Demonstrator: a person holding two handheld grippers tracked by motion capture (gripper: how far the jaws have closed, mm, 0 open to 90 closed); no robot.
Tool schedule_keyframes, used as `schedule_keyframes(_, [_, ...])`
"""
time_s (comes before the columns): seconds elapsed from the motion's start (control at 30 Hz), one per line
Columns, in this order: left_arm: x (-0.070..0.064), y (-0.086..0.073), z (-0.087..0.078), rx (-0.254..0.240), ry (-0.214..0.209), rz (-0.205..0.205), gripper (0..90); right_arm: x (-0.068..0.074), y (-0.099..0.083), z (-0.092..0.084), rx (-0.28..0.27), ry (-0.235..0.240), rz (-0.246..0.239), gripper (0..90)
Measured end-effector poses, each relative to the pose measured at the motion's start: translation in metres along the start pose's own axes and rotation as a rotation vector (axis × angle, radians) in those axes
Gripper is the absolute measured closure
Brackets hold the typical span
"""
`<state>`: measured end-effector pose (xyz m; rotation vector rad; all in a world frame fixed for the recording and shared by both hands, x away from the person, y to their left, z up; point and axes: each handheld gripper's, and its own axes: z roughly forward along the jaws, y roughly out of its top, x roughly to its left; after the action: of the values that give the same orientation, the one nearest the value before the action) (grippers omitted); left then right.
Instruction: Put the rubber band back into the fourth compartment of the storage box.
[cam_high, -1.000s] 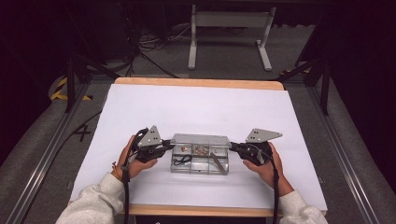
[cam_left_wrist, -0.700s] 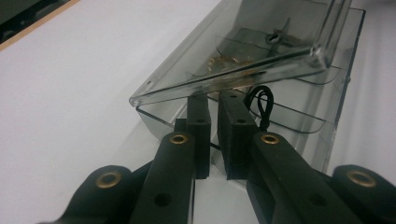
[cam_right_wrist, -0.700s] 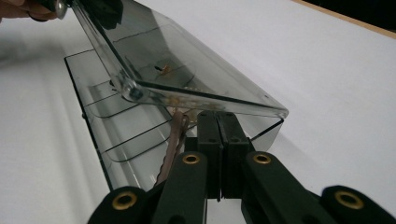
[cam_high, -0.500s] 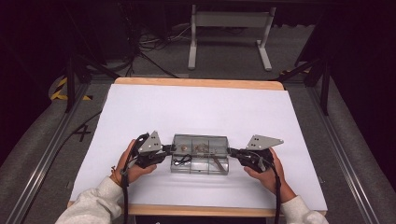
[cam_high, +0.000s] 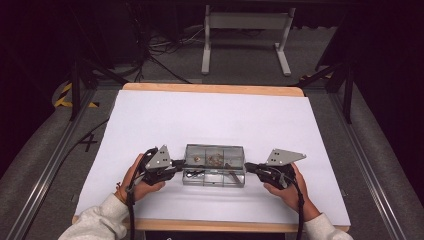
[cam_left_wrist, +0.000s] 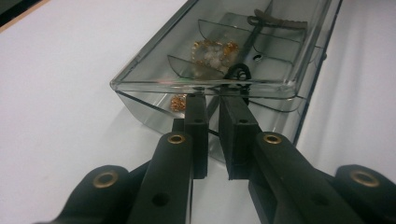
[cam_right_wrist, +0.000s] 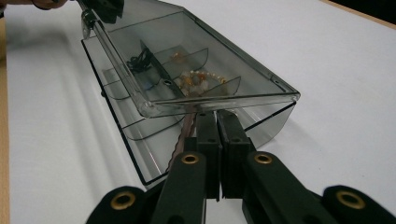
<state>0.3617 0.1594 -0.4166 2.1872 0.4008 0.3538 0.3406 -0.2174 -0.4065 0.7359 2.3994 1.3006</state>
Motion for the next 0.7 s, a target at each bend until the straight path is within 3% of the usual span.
schedule_keyframes(0.7, [-0.0042,-0.0030,0.0010,0.020,0.001,0.024,81.3,0.0056,-0.0020,-0.0001,0.026,0.009,-0.027,88.0])
